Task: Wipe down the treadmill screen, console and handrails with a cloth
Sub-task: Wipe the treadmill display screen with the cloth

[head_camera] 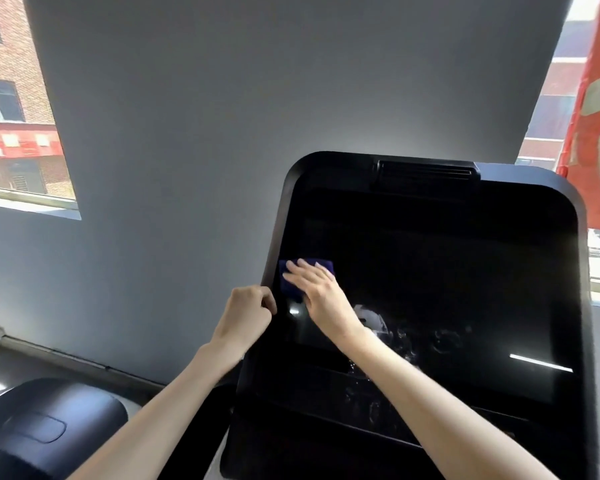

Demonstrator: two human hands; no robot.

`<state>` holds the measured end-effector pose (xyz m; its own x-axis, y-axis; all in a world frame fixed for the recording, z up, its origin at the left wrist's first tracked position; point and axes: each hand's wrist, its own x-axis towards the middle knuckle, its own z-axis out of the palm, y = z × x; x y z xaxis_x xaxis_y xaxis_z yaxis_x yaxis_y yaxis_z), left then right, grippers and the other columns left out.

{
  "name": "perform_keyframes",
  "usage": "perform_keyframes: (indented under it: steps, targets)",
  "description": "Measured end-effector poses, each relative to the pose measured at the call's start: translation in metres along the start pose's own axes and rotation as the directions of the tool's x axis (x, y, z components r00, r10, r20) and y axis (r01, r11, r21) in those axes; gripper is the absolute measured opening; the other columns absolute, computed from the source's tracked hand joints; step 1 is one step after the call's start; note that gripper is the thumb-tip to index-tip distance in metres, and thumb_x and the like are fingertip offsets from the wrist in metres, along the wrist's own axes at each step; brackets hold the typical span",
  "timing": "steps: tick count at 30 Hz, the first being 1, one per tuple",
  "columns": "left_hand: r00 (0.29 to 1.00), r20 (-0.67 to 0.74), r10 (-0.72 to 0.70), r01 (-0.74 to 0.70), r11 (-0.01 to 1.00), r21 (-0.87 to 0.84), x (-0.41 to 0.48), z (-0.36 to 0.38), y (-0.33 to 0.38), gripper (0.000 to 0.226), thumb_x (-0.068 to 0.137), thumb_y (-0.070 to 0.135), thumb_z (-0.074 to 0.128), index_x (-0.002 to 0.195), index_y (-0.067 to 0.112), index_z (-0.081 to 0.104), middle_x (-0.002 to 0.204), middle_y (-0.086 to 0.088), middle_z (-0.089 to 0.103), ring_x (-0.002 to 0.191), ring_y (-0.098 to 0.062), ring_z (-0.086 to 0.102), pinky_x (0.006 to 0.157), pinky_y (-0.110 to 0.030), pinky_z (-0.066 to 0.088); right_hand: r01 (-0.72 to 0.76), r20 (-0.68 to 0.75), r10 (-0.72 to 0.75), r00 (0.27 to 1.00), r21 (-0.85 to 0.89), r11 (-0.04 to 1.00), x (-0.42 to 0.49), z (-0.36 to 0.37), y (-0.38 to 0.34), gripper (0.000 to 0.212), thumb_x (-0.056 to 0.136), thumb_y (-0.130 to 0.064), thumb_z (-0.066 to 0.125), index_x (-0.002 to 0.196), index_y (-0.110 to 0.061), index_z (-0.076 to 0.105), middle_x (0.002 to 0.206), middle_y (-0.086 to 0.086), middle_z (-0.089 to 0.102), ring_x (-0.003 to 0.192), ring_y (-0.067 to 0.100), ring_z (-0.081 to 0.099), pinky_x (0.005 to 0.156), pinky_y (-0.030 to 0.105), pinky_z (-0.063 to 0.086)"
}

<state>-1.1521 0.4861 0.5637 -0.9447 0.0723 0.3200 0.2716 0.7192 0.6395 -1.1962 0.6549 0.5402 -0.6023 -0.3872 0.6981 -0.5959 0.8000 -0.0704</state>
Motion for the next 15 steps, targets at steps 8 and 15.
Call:
perform_keyframes:
  steps: [8, 15]
  targets:
    - [0.999, -0.047, 0.001, 0.001, 1.0, 0.027, -0.009, 0.008, -0.006, 0.043, 0.075, -0.013, 0.043, 0.105, 0.008, 0.065, 0.111, -0.009, 0.065, 0.105, -0.021, 0.059, 0.088, -0.024, 0.046, 0.237, 0.254, -0.224, 0.941, -0.021, 0.971, -0.109, 0.019, -0.035, 0.046, 0.084, -0.012, 0.059, 0.129, -0.021, 0.055, 0.142, -0.005, 0.046, 0.135, 0.012, 0.036, 0.115, 0.031, 0.023]
    - [0.991, 0.121, -0.055, 0.049, 0.998, 0.046, -0.026, 0.01, -0.005, 0.068, 0.074, -0.015, 0.037, 0.135, 0.011, 0.05, 0.137, -0.01, 0.052, 0.119, -0.022, 0.053, 0.089, -0.022, 0.043, -0.011, -0.038, 0.005, 0.999, -0.148, 0.989, 0.006, -0.031, 0.033, 0.044, 0.08, 0.009, 0.054, 0.12, -0.009, 0.063, 0.132, 0.011, 0.056, 0.125, 0.028, 0.051, 0.104, 0.042, 0.041]
